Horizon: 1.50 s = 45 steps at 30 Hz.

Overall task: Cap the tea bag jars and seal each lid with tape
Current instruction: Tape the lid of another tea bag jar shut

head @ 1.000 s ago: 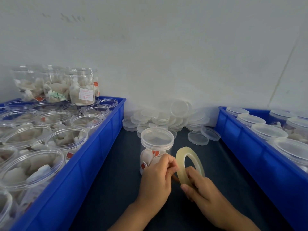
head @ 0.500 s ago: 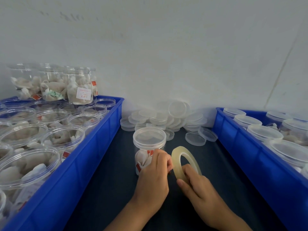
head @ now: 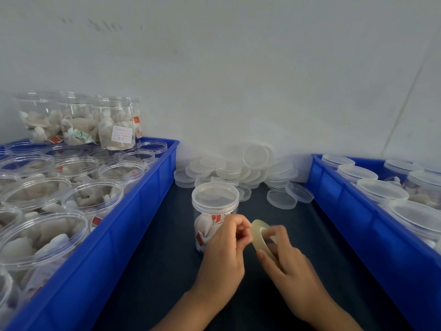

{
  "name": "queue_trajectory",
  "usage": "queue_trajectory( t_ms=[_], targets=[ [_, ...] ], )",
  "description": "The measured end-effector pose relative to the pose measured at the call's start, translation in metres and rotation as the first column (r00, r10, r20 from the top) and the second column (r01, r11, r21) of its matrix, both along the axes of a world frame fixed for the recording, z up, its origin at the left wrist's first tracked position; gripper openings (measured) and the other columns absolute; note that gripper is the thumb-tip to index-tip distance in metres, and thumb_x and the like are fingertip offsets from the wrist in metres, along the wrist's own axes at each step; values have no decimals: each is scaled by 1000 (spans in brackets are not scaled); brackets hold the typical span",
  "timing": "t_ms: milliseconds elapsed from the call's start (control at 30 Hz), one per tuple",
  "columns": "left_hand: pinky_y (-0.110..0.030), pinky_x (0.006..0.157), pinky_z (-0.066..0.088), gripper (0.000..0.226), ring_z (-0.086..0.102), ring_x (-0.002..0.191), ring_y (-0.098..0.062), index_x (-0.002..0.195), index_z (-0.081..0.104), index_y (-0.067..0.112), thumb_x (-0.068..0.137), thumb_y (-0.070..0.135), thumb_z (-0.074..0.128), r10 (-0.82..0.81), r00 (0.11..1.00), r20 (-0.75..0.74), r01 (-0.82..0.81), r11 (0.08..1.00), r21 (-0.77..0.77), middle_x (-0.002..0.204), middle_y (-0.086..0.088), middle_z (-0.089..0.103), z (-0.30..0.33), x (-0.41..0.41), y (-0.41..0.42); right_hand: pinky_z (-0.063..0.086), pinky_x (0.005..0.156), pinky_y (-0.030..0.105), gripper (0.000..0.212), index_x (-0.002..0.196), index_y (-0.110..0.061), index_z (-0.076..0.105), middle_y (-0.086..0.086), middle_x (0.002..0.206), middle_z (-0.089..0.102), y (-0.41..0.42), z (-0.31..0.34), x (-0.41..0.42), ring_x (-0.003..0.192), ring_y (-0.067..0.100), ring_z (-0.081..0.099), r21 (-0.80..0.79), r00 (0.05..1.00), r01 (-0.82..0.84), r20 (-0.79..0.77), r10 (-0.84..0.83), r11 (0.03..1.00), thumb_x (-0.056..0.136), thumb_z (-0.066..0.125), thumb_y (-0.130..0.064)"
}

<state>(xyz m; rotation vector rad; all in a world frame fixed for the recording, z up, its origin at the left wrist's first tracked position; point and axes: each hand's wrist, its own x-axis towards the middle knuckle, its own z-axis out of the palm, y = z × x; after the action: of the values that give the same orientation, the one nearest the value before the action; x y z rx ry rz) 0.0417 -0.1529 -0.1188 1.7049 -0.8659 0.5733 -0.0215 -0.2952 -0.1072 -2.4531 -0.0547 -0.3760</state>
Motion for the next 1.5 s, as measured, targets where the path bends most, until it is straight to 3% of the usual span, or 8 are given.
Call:
queue_trajectory(
  t_ms=[100, 333, 500, 700, 900, 1233, 1367, 1500],
  targets=[
    [-9, 76, 48, 48, 59, 88, 2, 96, 45, 37, 87, -7, 62, 6, 1000, 4, -6, 999, -48, 87, 19, 54, 3, -2, -1, 44, 63, 22, 41, 120, -56, 20, -7, 84, 59, 0, 4, 2, 72, 5, 58, 50, 999, -1, 42, -1, 999, 96, 45, -34],
    [-13, 71, 50, 26, 64, 76, -7, 90, 46, 33, 93, 7, 48, 106, 994, 33, -101, 985, -141, 80, 13, 56, 16, -4, 3, 46, 60, 25, 22, 87, -39, 52, -13, 80, 56, -16, 4, 4, 74, 4, 54, -23, 990, 98, 105, -95, 995, 98, 45, -20],
    [-19, 68, 52, 19, 57, 78, -1, 111, 52, 23, 95, 12, 55, 51, 980, 191, -69, 994, 89, 89, 13, 55, 13, -8, 6, 47, 57, 33, 27, 83, -32, 59, -3, 79, 60, -13, 7, 5, 65, 11, 55, 211, 978, 79, 175, -117, 974, 95, 47, -11],
    [-2, 79, 41, 24, 48, 89, 7, 105, 61, 12, 88, 29, 62, 26, 969, 246, -72, 981, 178, 102, 3, 60, 12, -9, -1, 55, 76, 29, 33, 95, -32, 65, -16, 93, 66, 3, 6, 1, 92, 5, 65, 35, 983, -39, 181, 32, 999, 91, 49, -3],
    [-16, 71, 51, 16, 59, 80, -2, 90, 64, 11, 89, 26, 58, 86, 970, 227, -126, 978, 166, 87, 3, 65, 6, 1, 4, 45, 61, 18, 24, 91, -40, 63, -18, 81, 60, 4, 8, 1, 77, 5, 60, 1, 974, 8, 229, -8, 1000, 95, 49, -22],
    [-24, 55, 50, 18, 56, 66, -4, 73, 63, 13, 85, 26, 65, 118, 935, 334, -179, 971, 157, 72, 8, 62, 10, 11, 14, 47, 73, 24, 17, 98, -42, 53, -18, 93, 58, 1, 13, 4, 86, -3, 53, -176, 993, 108, 66, -98, 978, 96, 36, -47],
    [-27, 55, 51, 14, 59, 66, -5, 74, 65, 13, 80, 15, 77, 144, 928, 343, -204, 968, 144, 72, 9, 64, 10, 12, 14, 41, 61, 22, 12, 85, -36, 54, -17, 82, 56, -5, 11, 6, 71, 1, 51, -11, 991, 128, 50, -127, 992, 93, 49, -44],
    [-22, 57, 53, 12, 62, 71, -5, 87, 63, 17, 88, 29, 62, 240, 845, 478, -320, 943, 91, 78, 8, 67, 14, 14, 21, 38, 60, 21, 16, 76, -27, 56, -10, 82, 56, -5, 6, 7, 66, 5, 49, 169, 990, 77, 106, -96, 983, 92, 57, -27]
  ],
)
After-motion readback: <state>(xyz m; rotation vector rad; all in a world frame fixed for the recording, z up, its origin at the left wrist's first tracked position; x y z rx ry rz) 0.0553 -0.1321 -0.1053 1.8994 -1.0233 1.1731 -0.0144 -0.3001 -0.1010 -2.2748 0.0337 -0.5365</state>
